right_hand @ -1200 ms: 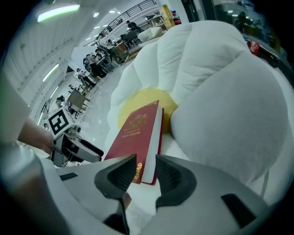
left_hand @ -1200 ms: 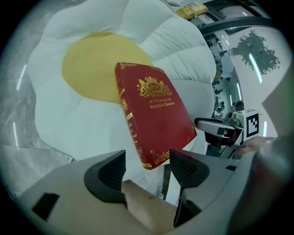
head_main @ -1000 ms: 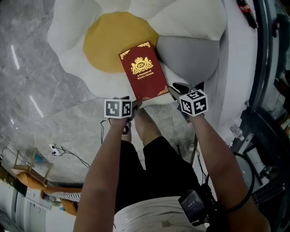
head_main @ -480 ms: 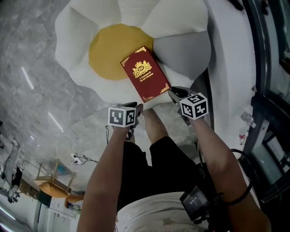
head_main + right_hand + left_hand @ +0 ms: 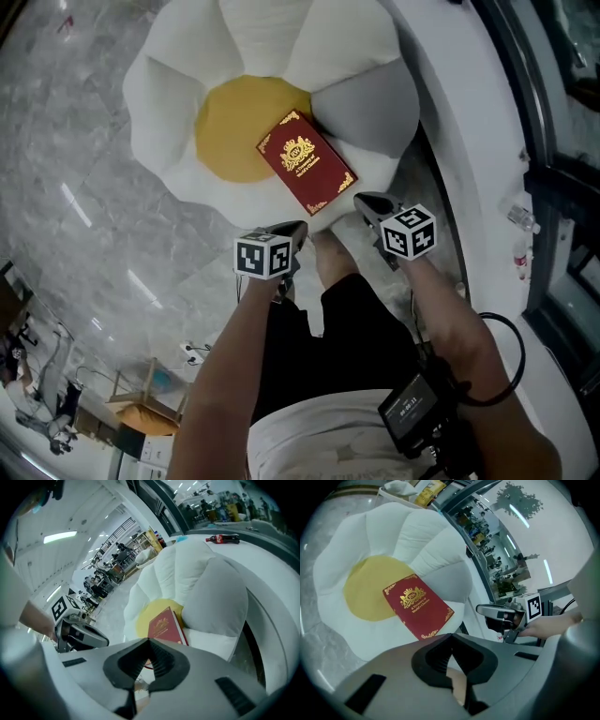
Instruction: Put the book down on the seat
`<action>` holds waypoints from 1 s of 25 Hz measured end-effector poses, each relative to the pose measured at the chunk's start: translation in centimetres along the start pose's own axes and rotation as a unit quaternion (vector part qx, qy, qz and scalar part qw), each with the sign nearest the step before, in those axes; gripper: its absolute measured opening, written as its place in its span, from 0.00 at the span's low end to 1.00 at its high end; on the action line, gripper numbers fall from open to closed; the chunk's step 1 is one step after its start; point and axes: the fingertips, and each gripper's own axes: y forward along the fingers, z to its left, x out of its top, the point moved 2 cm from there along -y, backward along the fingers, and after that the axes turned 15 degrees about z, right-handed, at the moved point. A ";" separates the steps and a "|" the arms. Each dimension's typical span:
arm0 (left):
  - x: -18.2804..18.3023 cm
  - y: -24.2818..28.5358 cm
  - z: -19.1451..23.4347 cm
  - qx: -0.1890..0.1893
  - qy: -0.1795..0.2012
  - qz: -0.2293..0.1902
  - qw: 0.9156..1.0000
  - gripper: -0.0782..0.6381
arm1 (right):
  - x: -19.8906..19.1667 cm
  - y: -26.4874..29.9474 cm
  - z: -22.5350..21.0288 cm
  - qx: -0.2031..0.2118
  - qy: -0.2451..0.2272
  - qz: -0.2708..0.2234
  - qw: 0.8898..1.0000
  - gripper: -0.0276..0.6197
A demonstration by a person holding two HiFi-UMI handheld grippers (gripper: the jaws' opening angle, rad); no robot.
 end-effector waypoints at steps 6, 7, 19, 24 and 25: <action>-1.3 -4.7 0.7 0.033 0.030 -0.019 0.999 0.12 | -0.3 -2.5 4.8 -0.002 -0.007 -0.025 1.000 0.07; -1.7 -5.4 0.8 0.033 0.034 -0.020 0.999 0.12 | -0.3 -3.0 5.9 0.000 -0.007 -0.033 0.999 0.07; -6.2 -13.9 -3.5 0.008 0.121 -0.016 0.993 0.12 | -1.0 -8.9 15.6 -0.003 0.003 -0.095 0.995 0.07; -7.1 -17.4 -5.1 0.029 0.159 -0.030 0.986 0.12 | -0.1 -11.2 18.0 -0.017 -0.005 -0.121 0.992 0.07; -7.3 -18.0 -5.4 0.032 0.167 -0.033 0.985 0.12 | 0.0 -11.8 18.4 -0.020 -0.009 -0.126 0.992 0.07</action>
